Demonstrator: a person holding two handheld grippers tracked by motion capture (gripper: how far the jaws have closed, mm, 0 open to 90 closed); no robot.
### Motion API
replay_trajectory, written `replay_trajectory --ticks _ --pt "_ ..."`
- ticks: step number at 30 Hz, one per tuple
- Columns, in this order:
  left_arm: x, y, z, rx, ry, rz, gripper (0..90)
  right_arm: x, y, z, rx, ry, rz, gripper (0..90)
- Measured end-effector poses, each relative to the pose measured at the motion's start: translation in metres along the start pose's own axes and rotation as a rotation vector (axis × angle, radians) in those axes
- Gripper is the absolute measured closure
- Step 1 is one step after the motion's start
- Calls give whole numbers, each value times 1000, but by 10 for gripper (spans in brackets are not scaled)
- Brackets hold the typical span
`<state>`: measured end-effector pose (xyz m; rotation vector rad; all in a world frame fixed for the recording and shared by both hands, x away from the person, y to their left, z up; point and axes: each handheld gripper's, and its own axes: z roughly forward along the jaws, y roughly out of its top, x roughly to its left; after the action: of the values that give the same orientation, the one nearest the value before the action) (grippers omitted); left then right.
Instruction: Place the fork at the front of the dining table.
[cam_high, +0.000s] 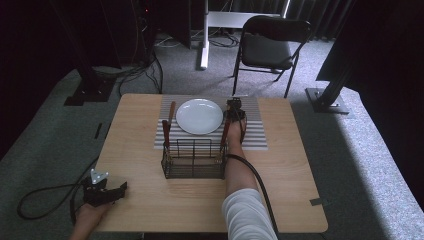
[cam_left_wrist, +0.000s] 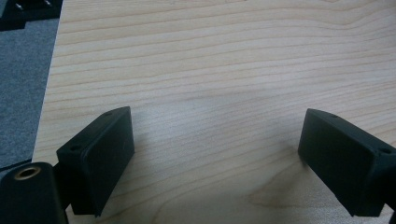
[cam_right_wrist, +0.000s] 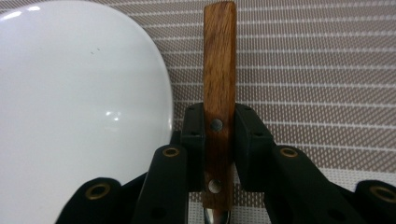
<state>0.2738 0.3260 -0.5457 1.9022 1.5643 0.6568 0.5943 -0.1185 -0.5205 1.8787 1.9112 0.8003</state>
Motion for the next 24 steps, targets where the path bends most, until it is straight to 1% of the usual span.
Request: replay_trajectory --ticks 3,5,6,7,8,10,11,12,14,16,17,18,20,21,23,24 --pt "0 0 0 0 0 0 104 0 -3 2 7 -2 3 754" --pt "0 0 0 0 0 0 104 1 -5 3 5 -3 -7 741" --pt "0 0 0 0 0 0 104 1 -4 4 5 1 -14 714" --pt "0 0 0 0 0 0 104 1 -4 4 5 1 -14 714" --pt "0 0 0 0 0 0 104 2 -3 4 13 20 -23 645" --pt "0 0 0 0 0 0 104 2 -2 2 12 24 -25 645" --pt "0 0 0 0 0 0 104 1 -2 1 13 30 -23 627" --pt "0 0 0 0 0 0 104 0 -1 -2 11 34 -20 596" --pt "0 0 0 0 0 0 104 -3 1 -6 0 61 -15 547" --pt "0 0 0 0 0 0 104 -4 3 -12 -6 70 -21 544" --pt "0 0 0 0 0 0 104 -5 3 -16 -4 72 -29 526" --pt "0 0 0 0 0 0 104 -6 4 -21 -10 79 -41 521" --pt "0 0 0 0 0 0 104 -8 3 -28 -15 78 -54 517" --pt "0 0 0 0 0 0 104 -10 2 -33 -13 81 -65 512" --pt "0 0 0 2 0 3 104 -14 -1 -40 -18 83 -76 510" --pt "0 0 0 1 0 1 104 -17 -3 -43 -11 83 -76 507"
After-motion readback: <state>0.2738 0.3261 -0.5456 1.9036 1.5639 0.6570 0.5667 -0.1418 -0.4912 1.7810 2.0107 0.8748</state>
